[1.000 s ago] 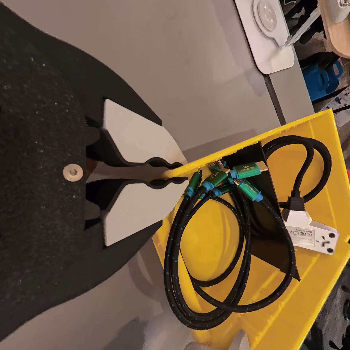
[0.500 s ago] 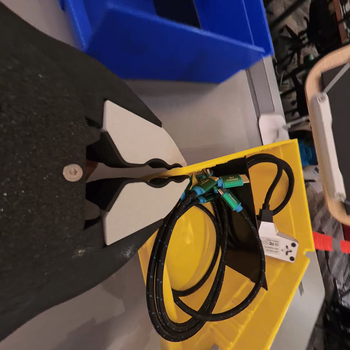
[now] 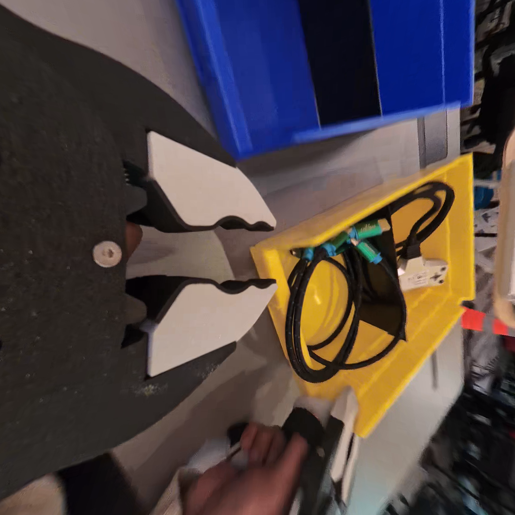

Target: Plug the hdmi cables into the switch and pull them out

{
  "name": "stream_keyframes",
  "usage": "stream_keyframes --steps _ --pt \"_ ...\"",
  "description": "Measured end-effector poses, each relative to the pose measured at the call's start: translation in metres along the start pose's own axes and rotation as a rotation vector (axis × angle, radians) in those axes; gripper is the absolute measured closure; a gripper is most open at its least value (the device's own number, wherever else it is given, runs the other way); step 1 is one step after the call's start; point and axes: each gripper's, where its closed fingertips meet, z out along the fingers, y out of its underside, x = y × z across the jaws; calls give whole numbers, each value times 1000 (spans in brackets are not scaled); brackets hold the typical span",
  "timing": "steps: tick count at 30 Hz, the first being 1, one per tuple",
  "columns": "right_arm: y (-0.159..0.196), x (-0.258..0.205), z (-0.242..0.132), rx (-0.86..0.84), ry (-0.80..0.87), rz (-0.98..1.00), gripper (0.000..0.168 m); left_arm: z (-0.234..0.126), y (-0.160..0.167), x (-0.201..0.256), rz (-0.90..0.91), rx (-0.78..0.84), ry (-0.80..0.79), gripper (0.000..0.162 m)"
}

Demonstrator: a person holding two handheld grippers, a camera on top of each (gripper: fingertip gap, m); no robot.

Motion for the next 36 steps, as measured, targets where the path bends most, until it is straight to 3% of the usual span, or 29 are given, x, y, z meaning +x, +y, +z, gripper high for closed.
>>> stream_keyframes --steps 4,7,11,15,18,22,27,29,33,36 --pt "1 -12 -23 -31 -196 -10 152 -64 -5 -105 -83 74 -126 111" --pt "2 0 -51 -24 -148 -116 152 -86 3 -180 -93 110 -229 117" --pt "12 -9 -86 -64 -184 -123 165 -66 14 -237 -74 31 -283 125" --pt "25 -42 -101 -90 -263 -89 168 -36 11 -270 -40 -22 -330 131" --pt "35 -92 -98 -118 -405 -97 168 -20 6 -274 -85 -13 -285 159" --pt "35 -169 -94 -125 -600 -172 168 -23 10 -267 -96 -46 -348 159" --pt "31 -236 -84 -119 -766 -213 168 -61 35 -228 -159 -41 -460 159" --pt "25 -245 -77 -69 -751 -184 164 -79 46 -212 -187 -35 -519 159" --pt "27 -237 -58 -69 -608 -136 132 -102 60 -189 -257 18 -609 160" --pt "37 -246 -54 -93 -599 -145 126 -107 64 -179 -198 -4 -611 159"
